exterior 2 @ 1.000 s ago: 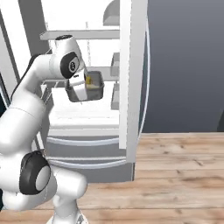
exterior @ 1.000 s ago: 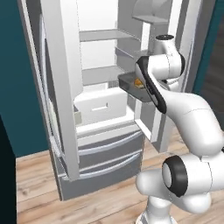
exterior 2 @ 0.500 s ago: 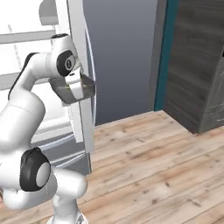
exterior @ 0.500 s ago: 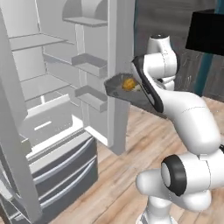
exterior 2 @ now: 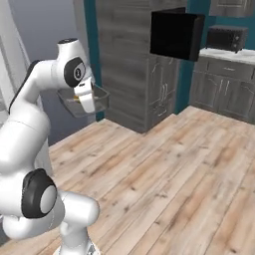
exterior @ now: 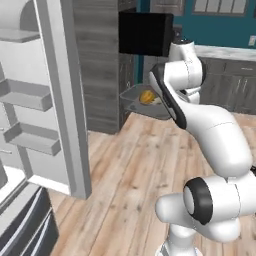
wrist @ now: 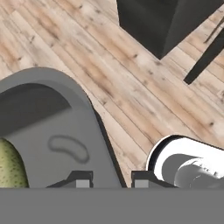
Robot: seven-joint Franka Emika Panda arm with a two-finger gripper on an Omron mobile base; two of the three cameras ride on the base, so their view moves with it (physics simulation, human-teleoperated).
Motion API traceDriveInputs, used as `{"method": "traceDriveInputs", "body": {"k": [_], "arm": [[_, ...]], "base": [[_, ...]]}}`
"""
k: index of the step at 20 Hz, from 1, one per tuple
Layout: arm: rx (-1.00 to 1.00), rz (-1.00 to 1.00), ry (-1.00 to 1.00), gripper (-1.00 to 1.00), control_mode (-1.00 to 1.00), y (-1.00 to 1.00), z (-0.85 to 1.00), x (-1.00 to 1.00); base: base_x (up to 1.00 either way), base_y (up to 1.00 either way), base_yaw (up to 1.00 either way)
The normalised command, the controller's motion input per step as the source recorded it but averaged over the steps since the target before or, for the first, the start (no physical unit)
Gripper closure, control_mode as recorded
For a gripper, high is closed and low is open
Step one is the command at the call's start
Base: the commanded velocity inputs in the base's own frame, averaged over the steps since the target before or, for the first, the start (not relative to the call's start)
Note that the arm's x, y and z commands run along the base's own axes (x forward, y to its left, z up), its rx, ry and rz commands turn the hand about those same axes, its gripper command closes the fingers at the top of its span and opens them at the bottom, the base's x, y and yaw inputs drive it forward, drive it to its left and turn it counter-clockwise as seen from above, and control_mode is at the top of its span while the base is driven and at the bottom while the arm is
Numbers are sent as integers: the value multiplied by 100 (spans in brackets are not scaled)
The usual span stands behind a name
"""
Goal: Place the tupperware containing the fish and squash meal in the microwave. Close the microwave door and press the start button to reheat the meal.
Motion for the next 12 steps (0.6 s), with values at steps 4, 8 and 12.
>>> {"method": "traceDriveInputs", "body": {"k": [4, 8, 12], "arm": [[0, 0, 0, 100, 100, 0, 0, 0], [0, 0, 0, 100, 100, 0, 0, 0], [0, 0, 0, 100, 100, 0, 0, 0]], "base": [[43, -47, -58], [69, -40, -48], [96, -31, -38]]}}
